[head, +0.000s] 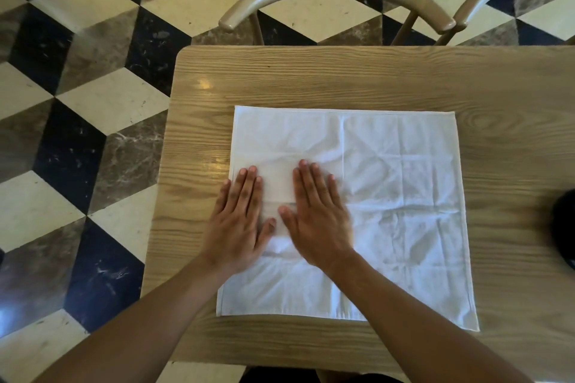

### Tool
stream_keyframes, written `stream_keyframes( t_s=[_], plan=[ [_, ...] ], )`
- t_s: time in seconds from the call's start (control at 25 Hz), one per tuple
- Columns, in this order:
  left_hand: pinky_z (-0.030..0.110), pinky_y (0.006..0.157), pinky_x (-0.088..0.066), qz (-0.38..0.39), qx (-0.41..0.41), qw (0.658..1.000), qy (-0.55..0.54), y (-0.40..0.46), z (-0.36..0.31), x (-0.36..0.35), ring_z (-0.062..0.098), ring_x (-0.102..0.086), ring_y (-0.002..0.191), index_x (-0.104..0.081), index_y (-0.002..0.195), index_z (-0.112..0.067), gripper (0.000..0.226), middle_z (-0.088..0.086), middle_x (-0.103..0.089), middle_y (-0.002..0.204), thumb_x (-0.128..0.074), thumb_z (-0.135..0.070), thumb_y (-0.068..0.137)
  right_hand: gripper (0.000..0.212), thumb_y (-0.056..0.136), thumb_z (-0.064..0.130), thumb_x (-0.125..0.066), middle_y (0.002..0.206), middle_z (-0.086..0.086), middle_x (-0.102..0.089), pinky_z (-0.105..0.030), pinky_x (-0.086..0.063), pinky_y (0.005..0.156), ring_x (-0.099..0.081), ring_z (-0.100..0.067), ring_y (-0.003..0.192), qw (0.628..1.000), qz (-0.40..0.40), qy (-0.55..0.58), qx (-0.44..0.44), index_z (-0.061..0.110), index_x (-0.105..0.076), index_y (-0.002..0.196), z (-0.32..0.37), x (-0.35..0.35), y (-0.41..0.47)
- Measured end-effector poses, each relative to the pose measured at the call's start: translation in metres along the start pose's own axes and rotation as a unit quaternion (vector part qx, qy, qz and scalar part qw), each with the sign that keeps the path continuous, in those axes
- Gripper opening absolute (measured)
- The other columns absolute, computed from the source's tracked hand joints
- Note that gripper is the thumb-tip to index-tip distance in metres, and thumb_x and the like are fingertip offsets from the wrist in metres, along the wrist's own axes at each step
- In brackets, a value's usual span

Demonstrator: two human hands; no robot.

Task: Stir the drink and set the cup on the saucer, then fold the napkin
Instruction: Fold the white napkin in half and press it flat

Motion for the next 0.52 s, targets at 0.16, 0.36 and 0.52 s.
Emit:
stream_keyframes(
  t_s=[0.16, 0.36, 0.52],
  plan=[
    [0.056, 0.127, -0.016, 0.021, 0.000, 1.000, 0.005, 0.000, 0.000, 0.004, 0.031, -0.001, 0.161, -0.010, 0.162, 0.000, 0.081, 0.017, -0.004, 0.172, -0.033, -0.048, 0.101, 0.081, 0.100, 0.058, -0.033, 0.170, -0.011, -0.013, -0.048, -0.011, 0.127, -0.009, -0.024, 0.158, 0.998, -0.026, -0.037, -0.047, 0.006, -0.020, 0.160, -0.067, 0.014, -0.023],
    [0.054, 0.129, -0.014, 0.025, 0.001, 1.000, 0.000, 0.000, 0.000, 0.007, 0.030, -0.001, 0.161, -0.010, 0.162, 0.000, 0.080, 0.017, -0.003, 0.172, -0.032, -0.048, 0.102, 0.087, 0.098, 0.062, -0.029, 0.170, -0.013, -0.009, -0.049, -0.014, 0.127, -0.009, -0.027, 0.158, 0.991, -0.032, -0.061, -0.118, 0.004, -0.012, 0.161, -0.151, 0.037, -0.052],
    [0.053, 0.129, -0.013, 0.032, 0.006, 0.999, -0.003, 0.001, -0.001, 0.007, 0.030, -0.001, 0.161, -0.012, 0.162, 0.000, 0.080, 0.016, -0.004, 0.172, -0.029, -0.050, 0.101, 0.086, 0.099, 0.061, -0.026, 0.170, -0.016, -0.011, -0.047, -0.018, 0.126, -0.010, -0.027, 0.158, 0.991, -0.023, -0.055, -0.121, 0.001, -0.014, 0.160, -0.186, 0.049, -0.063]
  ],
)
Point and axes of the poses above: each hand's wrist, its own y-axis towards the middle knuckle, its own x-axis out of the back of the hand, z = x × y, the point moved 1 cm from there along y, towards the middle knuckle
